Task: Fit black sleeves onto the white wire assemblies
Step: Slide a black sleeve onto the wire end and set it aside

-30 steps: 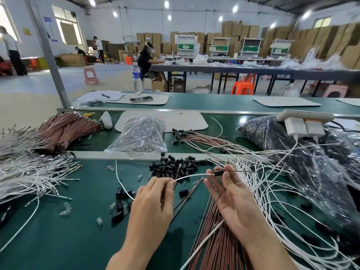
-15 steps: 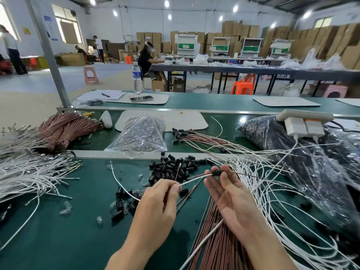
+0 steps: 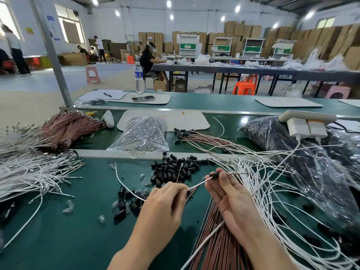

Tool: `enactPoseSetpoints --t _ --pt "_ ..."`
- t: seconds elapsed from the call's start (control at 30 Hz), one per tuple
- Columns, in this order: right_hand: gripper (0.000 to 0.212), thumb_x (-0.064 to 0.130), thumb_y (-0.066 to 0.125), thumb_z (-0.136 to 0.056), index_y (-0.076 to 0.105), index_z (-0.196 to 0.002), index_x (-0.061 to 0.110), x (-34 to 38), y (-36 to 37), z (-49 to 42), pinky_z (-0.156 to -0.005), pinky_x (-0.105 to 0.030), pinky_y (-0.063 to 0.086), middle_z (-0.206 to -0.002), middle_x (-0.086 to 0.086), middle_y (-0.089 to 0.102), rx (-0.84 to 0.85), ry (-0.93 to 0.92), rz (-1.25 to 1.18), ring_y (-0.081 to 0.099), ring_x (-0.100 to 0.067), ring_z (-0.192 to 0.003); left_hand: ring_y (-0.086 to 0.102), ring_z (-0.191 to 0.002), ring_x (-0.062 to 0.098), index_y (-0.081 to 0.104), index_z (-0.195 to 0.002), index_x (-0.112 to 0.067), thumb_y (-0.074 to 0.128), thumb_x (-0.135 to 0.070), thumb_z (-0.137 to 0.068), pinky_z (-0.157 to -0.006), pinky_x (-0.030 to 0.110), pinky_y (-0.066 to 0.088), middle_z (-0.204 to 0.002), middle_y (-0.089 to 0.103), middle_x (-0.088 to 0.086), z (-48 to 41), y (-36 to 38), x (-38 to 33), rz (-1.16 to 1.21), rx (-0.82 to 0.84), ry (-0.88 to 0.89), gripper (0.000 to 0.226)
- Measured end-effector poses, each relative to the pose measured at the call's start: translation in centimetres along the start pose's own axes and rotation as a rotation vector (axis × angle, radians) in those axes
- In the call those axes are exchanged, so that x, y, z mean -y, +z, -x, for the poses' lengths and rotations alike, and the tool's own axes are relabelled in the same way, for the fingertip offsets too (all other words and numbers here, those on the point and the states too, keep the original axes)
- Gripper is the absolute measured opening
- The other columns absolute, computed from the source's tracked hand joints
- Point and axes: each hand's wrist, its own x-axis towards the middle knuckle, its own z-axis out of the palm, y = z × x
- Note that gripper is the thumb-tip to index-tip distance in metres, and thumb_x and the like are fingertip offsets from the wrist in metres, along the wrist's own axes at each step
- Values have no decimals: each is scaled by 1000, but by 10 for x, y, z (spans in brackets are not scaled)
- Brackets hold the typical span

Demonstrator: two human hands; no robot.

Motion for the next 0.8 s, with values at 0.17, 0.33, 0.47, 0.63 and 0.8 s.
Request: enactPoseSetpoints --t 0.17,0.33,0.47,0.63,0.8 --pt "24 17 68 -79 74 -99 5 -9 -2 0 -74 -27 61 -97 -17 77 34 -32 182 76 -27 -89 53 -89 1 60 -114 -41 50 -38 -102 -77 18 42 -90 57 -35 1 1 0 6 -41 -15 16" --pt "29 30 77 -72 81 -96 15 -9 0 5 -75 -26 60 -98 -12 77 89 -47 347 75 -25 -88 55 -88 3 58 -112 -40 49 -34 -103 -74 18 43 -95 55 -31 0 0 0 2 -57 6 14" --pt "36 39 81 -67 81 -98 21 -9 2 7 -70 -22 56 -81 0 73 100 -100 490 68 -12 -77 57 -88 5 55 -115 -41 34 -50 -103 -72 16 44 -100 50 -26 -1 0 -1 59 -52 3 25" --pt "30 46 81 -71 80 -93 25 -12 2 8 -70 -21 56 -88 -4 77 147 -156 680 74 -14 -88 57 -92 5 57 -131 -37 36 -58 -99 -76 23 49 -112 46 -24 -2 1 0 -2 -4 31 43" --pt "29 48 77 -77 80 -94 25 -12 0 9 -71 -22 57 -92 -6 77 146 -154 699 74 -16 -90 57 -92 6 65 -126 -31 40 -50 -98 -78 28 50 -104 54 -22 -4 0 1 11 -37 25 41"
